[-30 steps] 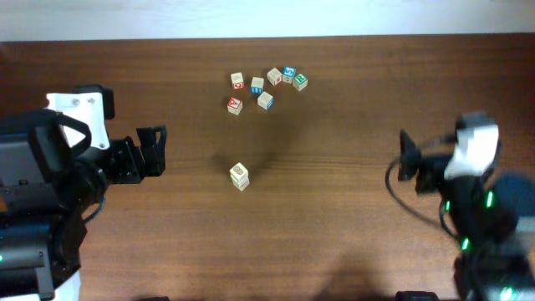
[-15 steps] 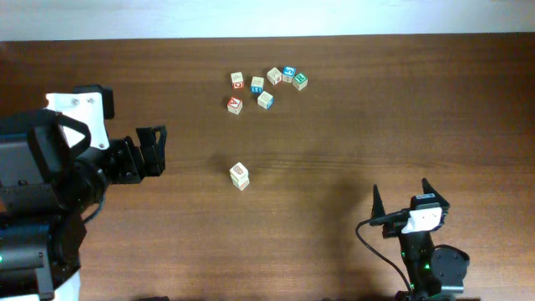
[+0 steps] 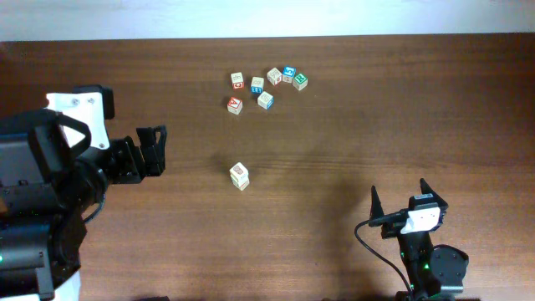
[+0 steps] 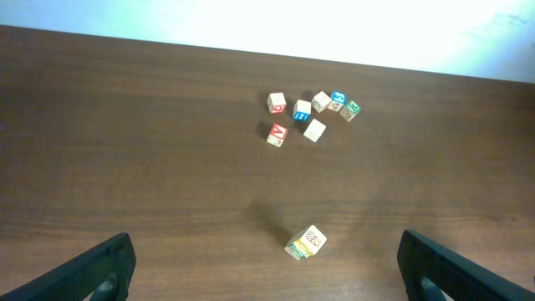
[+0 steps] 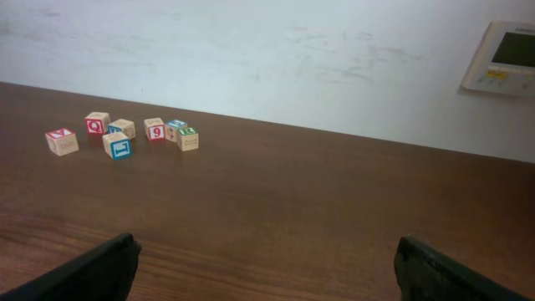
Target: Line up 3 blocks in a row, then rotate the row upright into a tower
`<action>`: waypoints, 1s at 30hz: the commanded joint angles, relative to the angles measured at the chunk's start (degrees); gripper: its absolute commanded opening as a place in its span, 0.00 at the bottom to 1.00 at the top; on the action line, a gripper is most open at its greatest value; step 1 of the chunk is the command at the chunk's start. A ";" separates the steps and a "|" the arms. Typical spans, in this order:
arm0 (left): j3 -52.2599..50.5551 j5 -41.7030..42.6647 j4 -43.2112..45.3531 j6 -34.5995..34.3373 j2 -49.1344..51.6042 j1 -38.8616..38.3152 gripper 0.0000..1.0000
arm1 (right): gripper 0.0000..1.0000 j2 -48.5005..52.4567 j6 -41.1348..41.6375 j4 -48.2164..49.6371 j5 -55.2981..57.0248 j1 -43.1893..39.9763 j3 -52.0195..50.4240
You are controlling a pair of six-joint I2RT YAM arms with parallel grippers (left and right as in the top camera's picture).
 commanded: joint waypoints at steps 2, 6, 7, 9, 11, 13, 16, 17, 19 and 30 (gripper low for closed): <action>0.13 -2.99 -2.40 1.14 -0.35 -0.37 0.99 | 0.98 -0.66 -0.37 0.00 -0.50 0.39 -0.52; -8.17 -8.81 5.79 7.10 -7.67 -1.55 0.99 | 0.98 -0.66 -0.37 0.00 -0.50 0.39 -0.52; -13.20 -8.76 10.99 11.21 -11.17 -2.03 0.99 | 0.98 -0.66 -0.37 0.00 -0.50 0.39 -0.52; -22.29 -8.74 20.74 15.41 -17.73 -2.27 0.99 | 0.98 -0.66 -0.37 0.00 -0.50 0.39 -0.52; -37.24 -8.74 32.81 17.79 -28.81 -2.27 0.99 | 0.98 -0.66 -0.37 0.00 -0.50 0.39 -0.52; -47.28 -8.76 39.71 18.60 -36.30 -2.29 0.99 | 0.98 -0.66 -0.39 0.00 -0.50 0.39 -0.52; -64.87 -8.74 51.98 20.59 -48.48 -2.95 0.99 | 0.98 -0.66 -0.37 0.00 -0.50 0.39 -0.52; -69.92 -8.76 55.67 21.77 -51.65 -3.67 0.99 | 0.98 -0.66 -0.37 0.00 -0.50 0.39 -0.52; -76.15 -8.81 59.76 22.67 -55.25 -4.55 0.99 | 0.98 -0.66 -0.37 0.00 -0.50 0.39 -0.52; -90.25 -10.14 61.57 22.84 -61.70 -4.63 0.99 | 0.98 -0.66 -0.37 0.00 -0.50 0.39 -0.52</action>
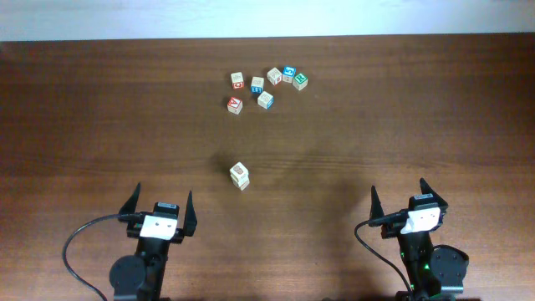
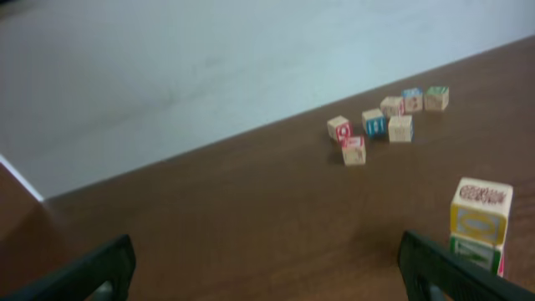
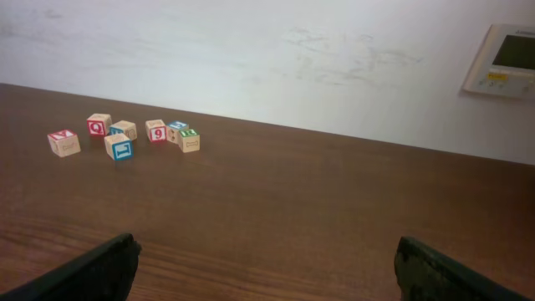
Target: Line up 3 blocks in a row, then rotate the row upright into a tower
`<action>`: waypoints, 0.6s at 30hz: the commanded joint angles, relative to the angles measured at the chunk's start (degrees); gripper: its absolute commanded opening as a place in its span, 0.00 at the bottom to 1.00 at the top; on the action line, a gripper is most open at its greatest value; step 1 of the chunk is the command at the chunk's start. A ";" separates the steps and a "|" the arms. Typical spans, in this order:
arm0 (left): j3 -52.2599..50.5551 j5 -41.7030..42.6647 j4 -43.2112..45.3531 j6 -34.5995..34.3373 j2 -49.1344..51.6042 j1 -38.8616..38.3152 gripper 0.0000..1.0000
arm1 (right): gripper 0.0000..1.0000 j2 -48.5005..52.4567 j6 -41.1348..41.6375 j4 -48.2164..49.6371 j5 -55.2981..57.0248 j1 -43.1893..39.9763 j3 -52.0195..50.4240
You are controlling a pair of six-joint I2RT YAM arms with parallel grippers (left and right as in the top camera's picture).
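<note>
Several small wooden letter blocks form a cluster (image 1: 266, 88) at the far middle of the table, also seen as the cluster (image 2: 384, 125) and the cluster (image 3: 125, 138). A lone block (image 1: 240, 176) stands nearer, mid-table; in the left wrist view this block (image 2: 478, 224) looks like two stacked. My left gripper (image 1: 163, 201) sits low at the front left, open, holding nothing, its black fingers (image 2: 84, 272) wide apart. My right gripper (image 1: 399, 194) rests at the front right, open and empty, with its fingers (image 3: 92, 269) spread.
The brown wooden table (image 1: 401, 109) reaches to a white wall (image 3: 292, 58) at the back. A wall panel (image 3: 501, 58) hangs at the right. Both arm bases stand at the table's front edge.
My left arm, then raised over the left side of the table with its open gripper pointing at the lone block, now sits low at the front left. The blocks and right arm are unchanged.
</note>
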 commanded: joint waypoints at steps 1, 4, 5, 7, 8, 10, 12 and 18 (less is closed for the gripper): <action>-0.46 -1.22 -1.66 0.85 -0.68 -0.46 0.99 | 0.98 -0.39 -0.33 0.00 -0.33 0.35 -0.52; -0.46 -1.20 -1.60 0.87 -0.68 -0.98 0.99 | 0.98 -0.39 -0.33 0.00 -0.33 0.35 -0.52; -0.46 -1.20 -1.60 0.87 -0.66 -0.98 0.99 | 0.98 -0.37 -0.33 0.00 -0.33 0.35 -0.52; -0.46 -1.20 -1.60 0.87 -0.66 -0.98 0.99 | 0.98 -0.39 -0.33 0.00 -0.33 0.35 -0.52; -0.46 -1.20 -1.60 0.87 -0.66 -0.98 0.99 | 0.98 -0.39 -0.33 0.00 -0.33 0.35 -0.52; -0.46 -1.20 -1.60 0.87 -0.66 -0.98 0.99 | 0.98 -0.39 -0.33 0.00 -0.33 0.35 -0.52; -0.46 -1.20 -1.60 0.87 -0.66 -0.98 0.99 | 0.98 -0.39 -0.33 0.00 -0.33 0.35 -0.52; -0.46 -1.20 -1.60 0.87 -0.66 -0.98 0.99 | 0.98 -0.39 -0.33 0.00 -0.33 0.35 -0.52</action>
